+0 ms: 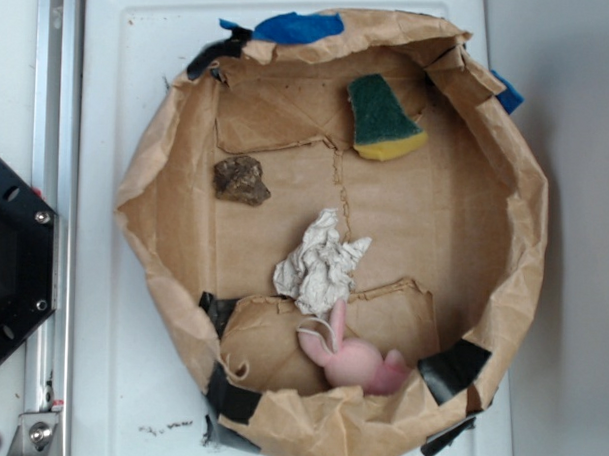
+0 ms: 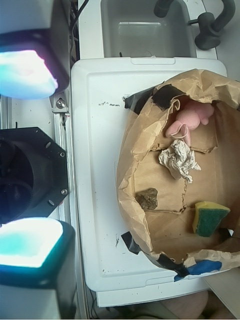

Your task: Grab the green sponge.

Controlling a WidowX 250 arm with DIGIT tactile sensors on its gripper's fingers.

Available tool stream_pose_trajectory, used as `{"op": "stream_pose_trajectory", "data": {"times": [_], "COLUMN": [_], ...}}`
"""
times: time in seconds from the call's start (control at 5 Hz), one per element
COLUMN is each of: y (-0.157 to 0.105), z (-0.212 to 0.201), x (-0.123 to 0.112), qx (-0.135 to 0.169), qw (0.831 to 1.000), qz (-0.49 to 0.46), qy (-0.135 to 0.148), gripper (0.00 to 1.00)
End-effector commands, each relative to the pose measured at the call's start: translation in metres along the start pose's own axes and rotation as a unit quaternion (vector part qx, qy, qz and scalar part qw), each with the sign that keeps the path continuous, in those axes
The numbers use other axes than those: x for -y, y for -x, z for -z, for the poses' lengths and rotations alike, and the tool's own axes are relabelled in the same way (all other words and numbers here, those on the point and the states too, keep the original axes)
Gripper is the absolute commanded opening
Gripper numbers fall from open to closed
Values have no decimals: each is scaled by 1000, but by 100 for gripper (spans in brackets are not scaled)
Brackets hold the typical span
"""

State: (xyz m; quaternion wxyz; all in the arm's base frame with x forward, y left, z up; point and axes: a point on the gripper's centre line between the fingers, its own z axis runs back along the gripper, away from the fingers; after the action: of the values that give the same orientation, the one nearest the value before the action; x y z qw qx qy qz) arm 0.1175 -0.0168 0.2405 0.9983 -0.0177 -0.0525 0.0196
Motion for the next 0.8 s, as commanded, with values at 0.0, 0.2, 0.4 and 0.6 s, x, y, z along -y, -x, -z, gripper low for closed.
{"op": "stream_pose_trajectory", "data": {"times": [0.0, 0.2, 0.4, 0.6], "y": [0, -45, -74, -98], "z": [0, 12, 24, 39], "x": [0, -30, -50, -48], "qx": [0, 8, -2, 2], "qw": [1000, 999, 1000, 998], "qz": [0, -22, -18, 64], "qy": [0, 33, 14, 18], "gripper": [100, 100, 100, 100]}}
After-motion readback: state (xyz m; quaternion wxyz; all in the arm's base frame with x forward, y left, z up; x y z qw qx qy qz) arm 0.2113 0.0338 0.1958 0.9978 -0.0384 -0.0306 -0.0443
